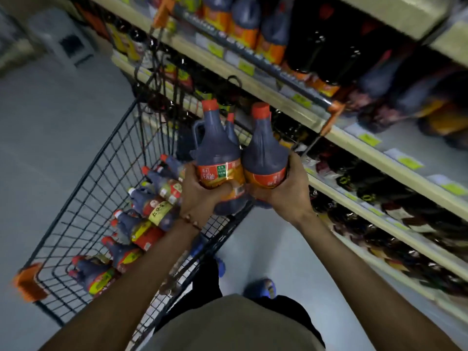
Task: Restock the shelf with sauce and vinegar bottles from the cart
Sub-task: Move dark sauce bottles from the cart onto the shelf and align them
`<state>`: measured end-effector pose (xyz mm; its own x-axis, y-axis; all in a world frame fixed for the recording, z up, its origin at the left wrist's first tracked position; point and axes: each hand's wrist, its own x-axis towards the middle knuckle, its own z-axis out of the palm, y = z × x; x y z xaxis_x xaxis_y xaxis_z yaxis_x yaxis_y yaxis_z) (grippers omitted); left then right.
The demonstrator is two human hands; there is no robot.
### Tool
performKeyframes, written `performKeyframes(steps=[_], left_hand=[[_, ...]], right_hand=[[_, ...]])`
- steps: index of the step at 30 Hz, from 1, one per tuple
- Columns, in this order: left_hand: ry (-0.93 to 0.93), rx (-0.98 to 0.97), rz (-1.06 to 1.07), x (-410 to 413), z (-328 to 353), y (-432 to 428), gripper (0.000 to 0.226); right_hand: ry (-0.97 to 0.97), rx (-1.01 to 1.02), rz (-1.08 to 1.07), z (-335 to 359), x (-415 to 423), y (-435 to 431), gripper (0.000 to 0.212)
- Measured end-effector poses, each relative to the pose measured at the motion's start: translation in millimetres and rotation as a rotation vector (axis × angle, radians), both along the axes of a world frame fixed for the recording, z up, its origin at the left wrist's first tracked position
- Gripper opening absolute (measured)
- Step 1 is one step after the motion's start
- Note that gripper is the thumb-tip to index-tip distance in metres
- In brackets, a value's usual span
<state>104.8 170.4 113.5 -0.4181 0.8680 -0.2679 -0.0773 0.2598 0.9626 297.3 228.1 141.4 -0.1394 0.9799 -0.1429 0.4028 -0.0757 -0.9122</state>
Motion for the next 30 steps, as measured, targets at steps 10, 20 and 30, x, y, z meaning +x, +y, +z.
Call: performKeyframes(steps=[10, 20, 30], left_hand=[[0.010, 0.022, -0.133, 140, 24, -23, 0.070], [-0.086, 0.043, -0.261, 283, 43, -39, 0.095], [0.047, 0.095, -0.440, 360, 62, 11, 0.105]], right_hand=[[0.059, 0.116, -0.084, 25, 148, -51, 0.093], [0.042, 0.172, -0.230, 32, 286, -105, 0.101], [0.015, 0.249, -0.467, 37, 352, -103, 0.097]])
